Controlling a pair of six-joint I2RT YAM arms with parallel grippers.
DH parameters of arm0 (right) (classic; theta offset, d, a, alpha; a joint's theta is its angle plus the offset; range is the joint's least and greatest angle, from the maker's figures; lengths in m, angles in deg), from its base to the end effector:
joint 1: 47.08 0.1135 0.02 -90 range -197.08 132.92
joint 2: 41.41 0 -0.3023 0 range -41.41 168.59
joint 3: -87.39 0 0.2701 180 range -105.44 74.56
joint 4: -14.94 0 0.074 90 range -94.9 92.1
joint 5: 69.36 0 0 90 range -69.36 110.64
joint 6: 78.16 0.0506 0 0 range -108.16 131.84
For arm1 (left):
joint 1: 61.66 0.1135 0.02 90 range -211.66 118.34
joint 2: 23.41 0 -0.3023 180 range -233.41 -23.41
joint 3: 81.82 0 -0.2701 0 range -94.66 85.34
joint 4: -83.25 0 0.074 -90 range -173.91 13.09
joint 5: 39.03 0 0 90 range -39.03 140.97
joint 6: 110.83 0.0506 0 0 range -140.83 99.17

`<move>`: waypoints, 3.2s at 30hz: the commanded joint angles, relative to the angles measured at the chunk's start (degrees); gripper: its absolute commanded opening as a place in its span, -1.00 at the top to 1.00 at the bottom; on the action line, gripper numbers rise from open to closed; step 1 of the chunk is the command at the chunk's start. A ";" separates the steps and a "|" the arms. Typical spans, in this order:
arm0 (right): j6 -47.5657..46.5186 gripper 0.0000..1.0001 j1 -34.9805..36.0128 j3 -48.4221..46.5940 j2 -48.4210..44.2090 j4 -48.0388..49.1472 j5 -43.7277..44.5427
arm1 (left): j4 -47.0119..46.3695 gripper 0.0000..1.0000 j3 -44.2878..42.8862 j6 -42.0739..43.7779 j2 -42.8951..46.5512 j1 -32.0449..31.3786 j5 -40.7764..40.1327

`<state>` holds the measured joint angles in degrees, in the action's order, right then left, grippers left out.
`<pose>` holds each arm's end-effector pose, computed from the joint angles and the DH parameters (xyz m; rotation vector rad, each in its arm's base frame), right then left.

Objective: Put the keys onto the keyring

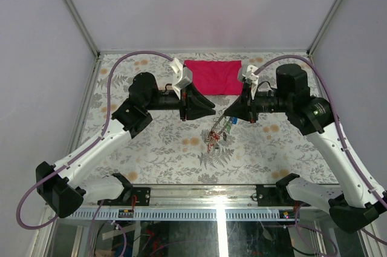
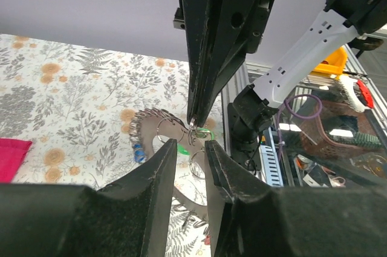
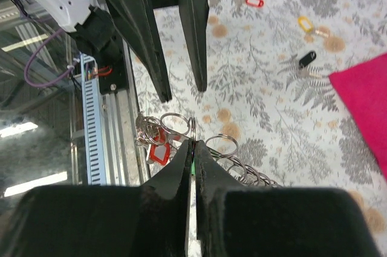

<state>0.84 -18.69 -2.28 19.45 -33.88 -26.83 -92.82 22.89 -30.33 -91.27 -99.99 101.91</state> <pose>0.1680 0.1332 0.4707 -1.1524 1.5401 0.9936 0.1950 -0.2042 0.4349 1.1150 1.2705 -1.3065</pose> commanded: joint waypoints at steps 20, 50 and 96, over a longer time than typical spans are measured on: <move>-2.00 1.00 21.58 -25.88 19.90 -28.33 44.24 | 3.78 0.48 11.62 2.94 15.58 3.29 -9.54; -6.48 1.00 26.99 -29.82 18.82 -25.18 32.37 | 8.66 0.45 4.42 13.15 6.36 2.03 6.50; 3.36 0.40 26.99 -18.10 6.23 -7.66 40.46 | 2.24 1.00 6.64 6.33 7.04 -0.10 -2.28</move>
<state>-1.30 7.95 -22.15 32.10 -51.78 7.99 -82.15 28.00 -19.20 -86.24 -99.99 103.85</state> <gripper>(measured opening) 0.270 0.016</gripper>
